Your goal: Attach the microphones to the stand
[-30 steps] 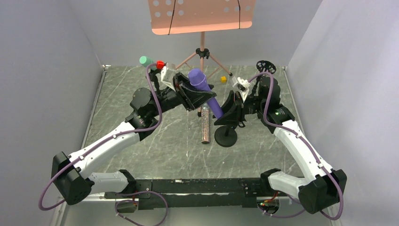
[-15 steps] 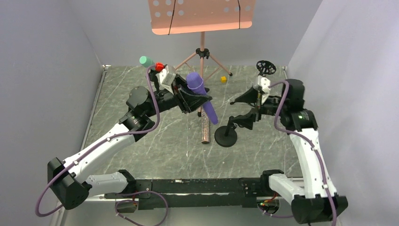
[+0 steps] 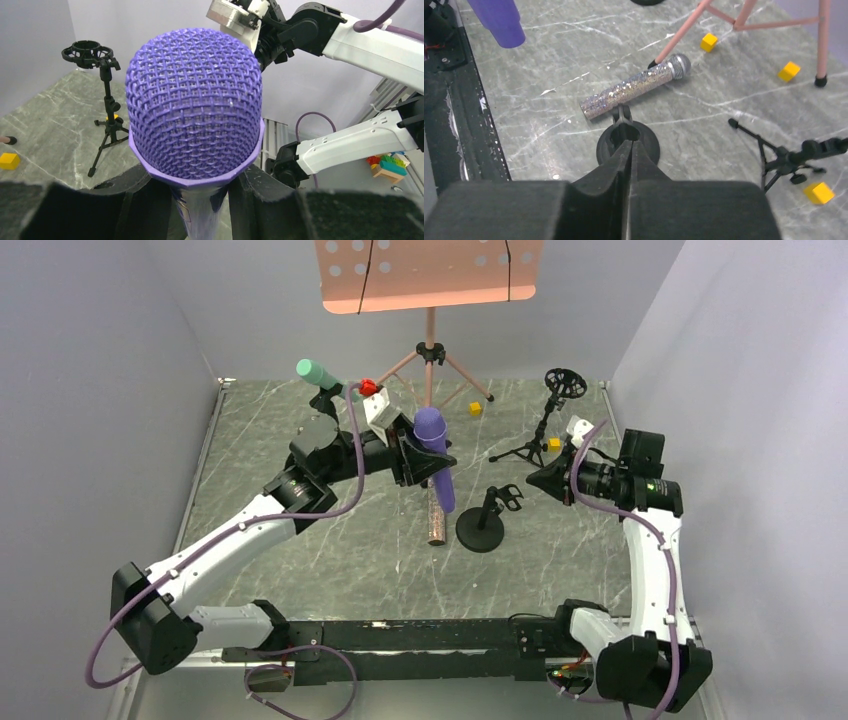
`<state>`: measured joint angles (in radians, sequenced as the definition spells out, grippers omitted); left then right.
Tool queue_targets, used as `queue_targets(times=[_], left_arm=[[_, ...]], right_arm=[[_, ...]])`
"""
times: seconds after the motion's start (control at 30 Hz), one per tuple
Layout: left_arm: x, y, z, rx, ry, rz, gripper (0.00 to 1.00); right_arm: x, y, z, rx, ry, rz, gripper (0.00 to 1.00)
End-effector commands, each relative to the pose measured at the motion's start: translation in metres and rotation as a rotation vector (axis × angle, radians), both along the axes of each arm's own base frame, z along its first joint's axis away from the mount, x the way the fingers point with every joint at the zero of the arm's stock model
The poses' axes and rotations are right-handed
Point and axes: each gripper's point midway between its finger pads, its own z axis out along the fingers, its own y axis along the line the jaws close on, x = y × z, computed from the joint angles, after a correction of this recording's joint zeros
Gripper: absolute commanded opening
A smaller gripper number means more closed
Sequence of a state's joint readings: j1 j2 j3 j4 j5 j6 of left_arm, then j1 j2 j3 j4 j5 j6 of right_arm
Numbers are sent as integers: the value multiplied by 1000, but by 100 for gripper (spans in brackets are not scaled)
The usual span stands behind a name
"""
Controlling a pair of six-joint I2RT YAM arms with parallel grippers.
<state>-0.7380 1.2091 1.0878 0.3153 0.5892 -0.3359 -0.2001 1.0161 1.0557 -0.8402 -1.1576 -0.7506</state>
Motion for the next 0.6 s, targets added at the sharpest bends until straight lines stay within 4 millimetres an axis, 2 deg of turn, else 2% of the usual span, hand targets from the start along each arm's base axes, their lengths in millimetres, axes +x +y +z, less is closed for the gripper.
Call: queue_targets(times=[0.0, 0.23, 0.57], left_arm=[[-2, -1, 27, -59, -93, -16, 3], [11, -16, 33, -110, -85, -30, 4], [36, -44, 29, -171, -38, -63, 3]], right_arm=[[0, -7, -22, -84, -64, 47, 0], [-7, -2, -47, -48, 49, 132, 0], [5, 5, -64, -65, 66, 103, 1]])
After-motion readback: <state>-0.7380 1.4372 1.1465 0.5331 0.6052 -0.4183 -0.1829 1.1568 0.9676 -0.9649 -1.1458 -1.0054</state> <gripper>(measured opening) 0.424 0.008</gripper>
